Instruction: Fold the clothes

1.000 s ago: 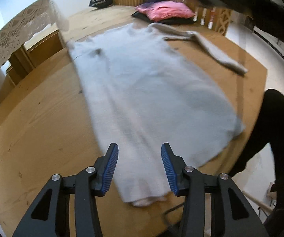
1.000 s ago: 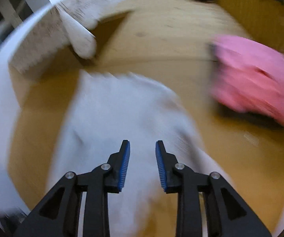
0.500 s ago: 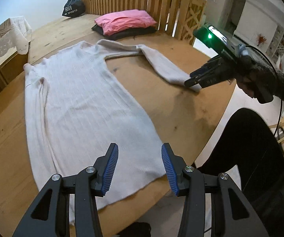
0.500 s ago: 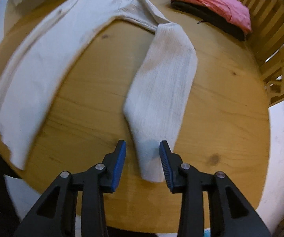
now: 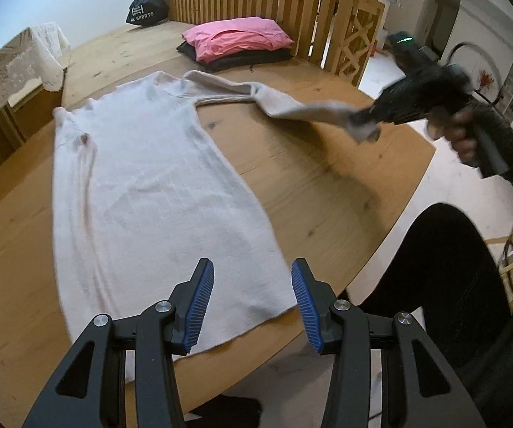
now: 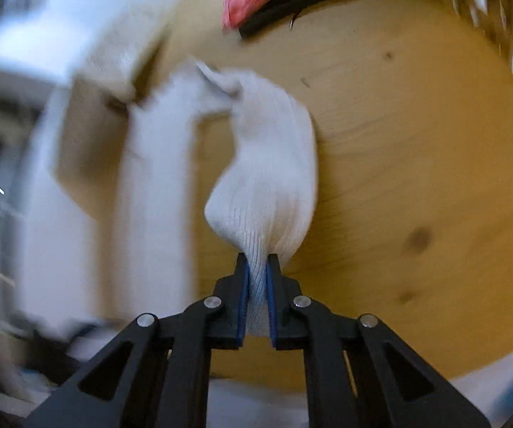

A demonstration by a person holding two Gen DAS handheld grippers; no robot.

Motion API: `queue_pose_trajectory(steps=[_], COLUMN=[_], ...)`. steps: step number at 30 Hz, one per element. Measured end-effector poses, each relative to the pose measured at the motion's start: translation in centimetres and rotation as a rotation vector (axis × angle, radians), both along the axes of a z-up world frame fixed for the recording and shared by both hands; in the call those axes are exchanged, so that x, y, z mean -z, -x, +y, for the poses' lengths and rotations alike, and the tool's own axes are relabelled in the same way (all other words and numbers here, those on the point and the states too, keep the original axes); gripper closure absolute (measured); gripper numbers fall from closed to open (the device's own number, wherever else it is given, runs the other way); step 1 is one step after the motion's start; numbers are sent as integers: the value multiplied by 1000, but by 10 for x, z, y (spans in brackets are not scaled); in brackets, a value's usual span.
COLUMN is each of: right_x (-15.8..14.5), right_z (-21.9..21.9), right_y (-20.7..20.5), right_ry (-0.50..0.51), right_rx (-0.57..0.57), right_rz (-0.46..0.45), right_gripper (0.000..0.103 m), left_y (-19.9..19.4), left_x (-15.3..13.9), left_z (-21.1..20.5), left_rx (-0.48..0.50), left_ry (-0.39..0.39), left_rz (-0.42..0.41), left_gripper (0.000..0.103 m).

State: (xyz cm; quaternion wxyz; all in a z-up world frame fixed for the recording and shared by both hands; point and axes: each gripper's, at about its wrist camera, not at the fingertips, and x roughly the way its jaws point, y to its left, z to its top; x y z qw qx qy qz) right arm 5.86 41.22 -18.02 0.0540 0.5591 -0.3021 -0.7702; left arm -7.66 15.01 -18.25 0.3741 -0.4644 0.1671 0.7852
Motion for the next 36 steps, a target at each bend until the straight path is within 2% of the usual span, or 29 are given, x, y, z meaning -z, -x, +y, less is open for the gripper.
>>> queue_pose_trajectory(steps=[5,6,7,8,11,13,16,20,24,25,27,29,31,32,33,36], right_x=[-22,-18,-12,-7,8,-5,-17,-44,-50,-45,-48,-47,-36,-29,-27,-7], right_z=[28,21,12,4,-22,-6,12,31,20,18,15,9,5,0,-1,-8], right_y=[-41,-42,-42,-42,-43,-50,-21,8,85,112,140,175,217,240,253,302], right_ry=[318,309,291,274,220,165,64,-84,-182,-193,-220,-282,-325,-337,-342,-363], right_rx=[106,80,49,19,-73,-34,-6,-12,-59,-68,-84,-99,-97,-94,-89,-90], right_rz=[23,-12,-51,-91,-207,-171,-136,-88,-47,-37,-21,-5,-9,-15,-22,-47], right_gripper=[91,91,88,82,79,79,78,71,71,71,68,67,66,66,66,66], left_y=[1,2,2,3,4,5,9,10,0,-2,-7,-9,-9,-8,-8,-3], left_x=[14,18,22,26,36,42,49,63,83,86,88,91,94,95,96,97], left_z=[19,21,23,25,33,40,55,78,104,108,114,119,121,121,122,119], left_rx=[14,14,14,13,10,7,-19,-41,-20,-16,-8,0,5,8,10,3], left_ry=[-8,-9,-14,-22,-65,-97,-100,-85,-5,3,3,0,-22,-33,-44,-86], left_rz=[-27,-39,-58,-81,-142,-184,-194,-200,-174,-160,-124,-103,-96,-92,-89,-120], left_gripper=[59,59,59,59,59,59,59,58,58,57,47,48,58,90,97,97])
